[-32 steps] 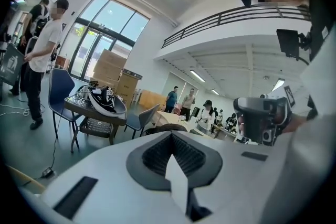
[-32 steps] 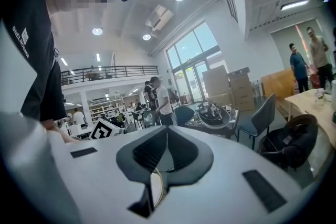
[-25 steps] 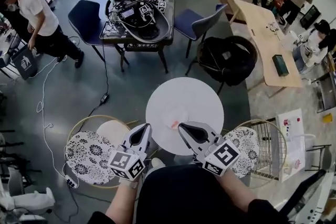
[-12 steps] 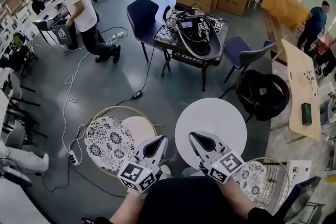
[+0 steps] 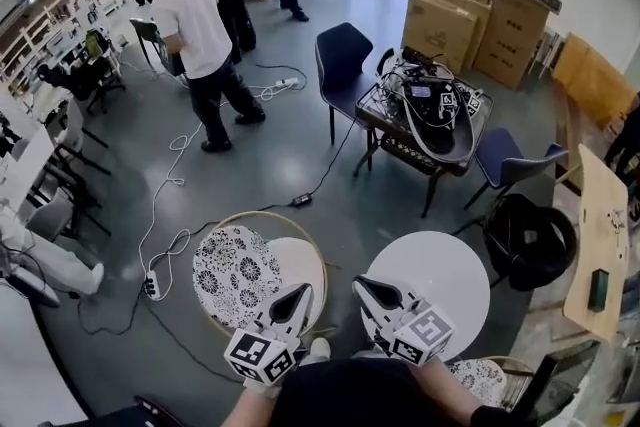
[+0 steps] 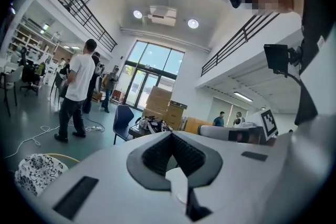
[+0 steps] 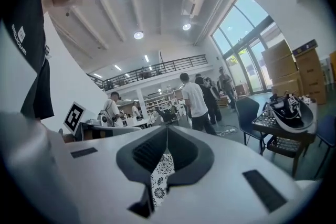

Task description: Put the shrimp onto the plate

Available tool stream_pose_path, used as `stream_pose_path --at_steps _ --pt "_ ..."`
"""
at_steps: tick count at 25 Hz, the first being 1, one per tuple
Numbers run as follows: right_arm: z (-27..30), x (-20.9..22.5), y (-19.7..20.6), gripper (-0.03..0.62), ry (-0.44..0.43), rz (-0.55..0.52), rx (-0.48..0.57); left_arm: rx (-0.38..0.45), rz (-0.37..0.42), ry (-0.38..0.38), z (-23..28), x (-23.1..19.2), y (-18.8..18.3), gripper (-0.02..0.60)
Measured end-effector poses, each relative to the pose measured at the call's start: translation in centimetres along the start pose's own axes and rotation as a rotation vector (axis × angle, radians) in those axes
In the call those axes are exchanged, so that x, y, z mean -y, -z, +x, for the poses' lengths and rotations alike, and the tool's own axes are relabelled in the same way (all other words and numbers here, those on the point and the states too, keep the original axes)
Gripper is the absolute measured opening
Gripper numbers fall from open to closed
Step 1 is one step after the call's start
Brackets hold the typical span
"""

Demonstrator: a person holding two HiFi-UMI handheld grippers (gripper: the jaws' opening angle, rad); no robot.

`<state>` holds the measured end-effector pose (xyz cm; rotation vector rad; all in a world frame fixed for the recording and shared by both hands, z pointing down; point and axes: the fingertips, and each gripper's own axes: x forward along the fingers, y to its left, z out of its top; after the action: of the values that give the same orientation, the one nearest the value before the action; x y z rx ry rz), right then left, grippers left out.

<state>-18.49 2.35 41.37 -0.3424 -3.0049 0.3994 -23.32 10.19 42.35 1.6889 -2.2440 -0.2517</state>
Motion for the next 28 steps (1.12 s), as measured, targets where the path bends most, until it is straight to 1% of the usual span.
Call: stream_pose_path --at_steps 6,10,16,28 --pt "2.2 -1.8 0.0 0.017 -0.088 -0.029 -0.022 0.033 -0.015 -0.075 -1.9 -1.7 -0.6 0.005" --pt "2.6 -2.4 -0.2 0.017 -0.125 -0.064 -0.028 0.039 -0.029 -0.101 -2.0 -2.0 -0.5 0.005" --pt "2.9 -2.2 -0.6 0.017 -0.14 -0.068 -0.03 0.05 -0.022 -0.105 -1.8 -2.0 -1.1 0.005" --pt "1.8 -0.8 -0.4 0.017 -0.119 -0.071 -0.042 0.037 -0.013 -0.067 -0.2 -0.7 -0.6 0.005"
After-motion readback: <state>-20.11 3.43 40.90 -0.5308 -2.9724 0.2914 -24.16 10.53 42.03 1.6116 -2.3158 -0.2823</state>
